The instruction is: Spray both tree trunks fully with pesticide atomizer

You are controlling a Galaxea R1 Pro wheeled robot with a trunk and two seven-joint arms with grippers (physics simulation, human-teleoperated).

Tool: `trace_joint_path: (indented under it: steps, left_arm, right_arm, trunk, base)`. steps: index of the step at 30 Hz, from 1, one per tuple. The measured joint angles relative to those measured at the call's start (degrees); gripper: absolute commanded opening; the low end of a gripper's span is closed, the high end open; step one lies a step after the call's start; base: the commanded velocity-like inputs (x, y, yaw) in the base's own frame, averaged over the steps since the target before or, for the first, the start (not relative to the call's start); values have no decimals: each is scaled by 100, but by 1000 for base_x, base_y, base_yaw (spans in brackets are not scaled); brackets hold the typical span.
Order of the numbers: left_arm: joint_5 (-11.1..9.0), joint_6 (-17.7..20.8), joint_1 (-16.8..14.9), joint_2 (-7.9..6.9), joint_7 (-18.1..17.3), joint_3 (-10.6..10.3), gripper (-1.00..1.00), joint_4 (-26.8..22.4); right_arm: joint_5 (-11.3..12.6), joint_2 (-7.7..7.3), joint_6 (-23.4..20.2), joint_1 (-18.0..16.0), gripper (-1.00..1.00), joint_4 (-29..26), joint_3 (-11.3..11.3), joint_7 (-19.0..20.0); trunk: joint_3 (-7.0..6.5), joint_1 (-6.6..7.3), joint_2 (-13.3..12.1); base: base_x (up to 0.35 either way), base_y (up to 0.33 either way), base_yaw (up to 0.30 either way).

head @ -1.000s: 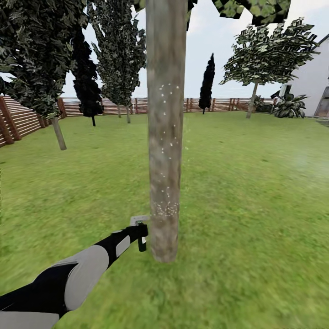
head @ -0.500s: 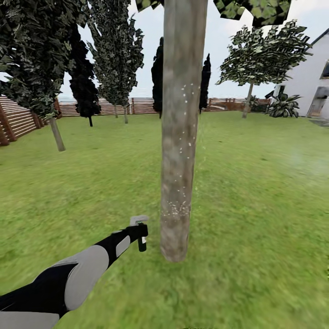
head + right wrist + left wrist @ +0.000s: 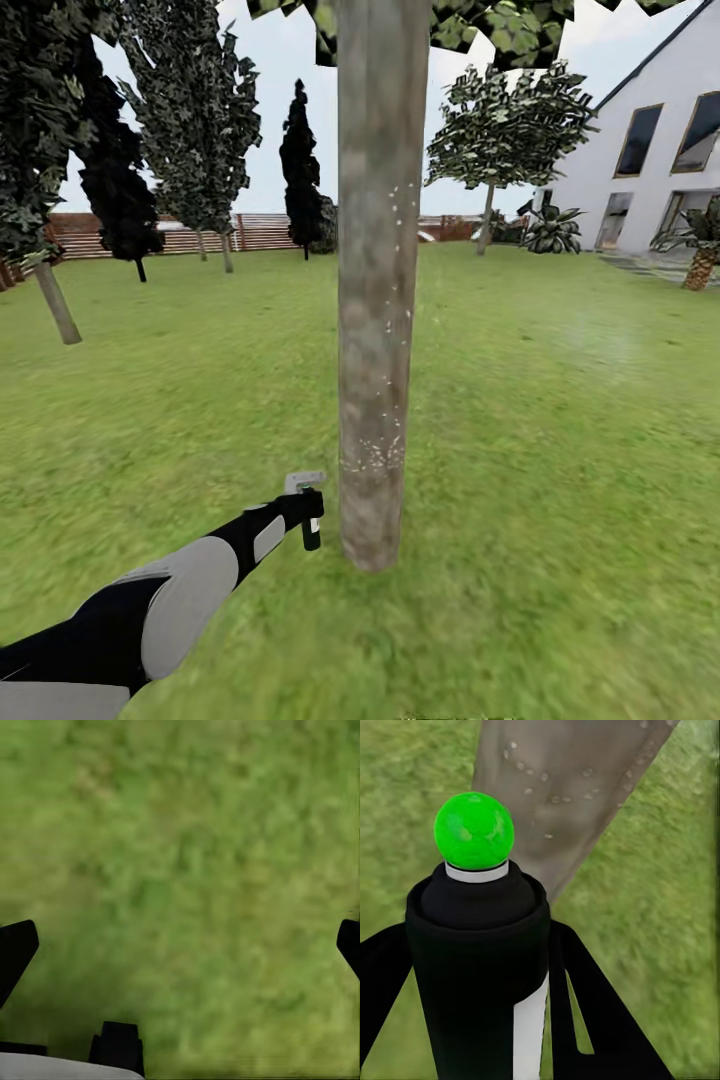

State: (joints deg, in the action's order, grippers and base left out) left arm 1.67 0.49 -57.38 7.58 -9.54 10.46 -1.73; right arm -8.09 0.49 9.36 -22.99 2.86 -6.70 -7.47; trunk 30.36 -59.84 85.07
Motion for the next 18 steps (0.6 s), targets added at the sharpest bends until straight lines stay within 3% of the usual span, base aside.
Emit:
trace_joint_path:
  steps: [18]
  left_arm:
    - [0,-1,0,0,0,0,-100,0]
  right_arm:
    - [0,0,-1,0,100,0,0,0]
  trunk:
    - [4,0,0]
  base:
    - [0,350,-300]
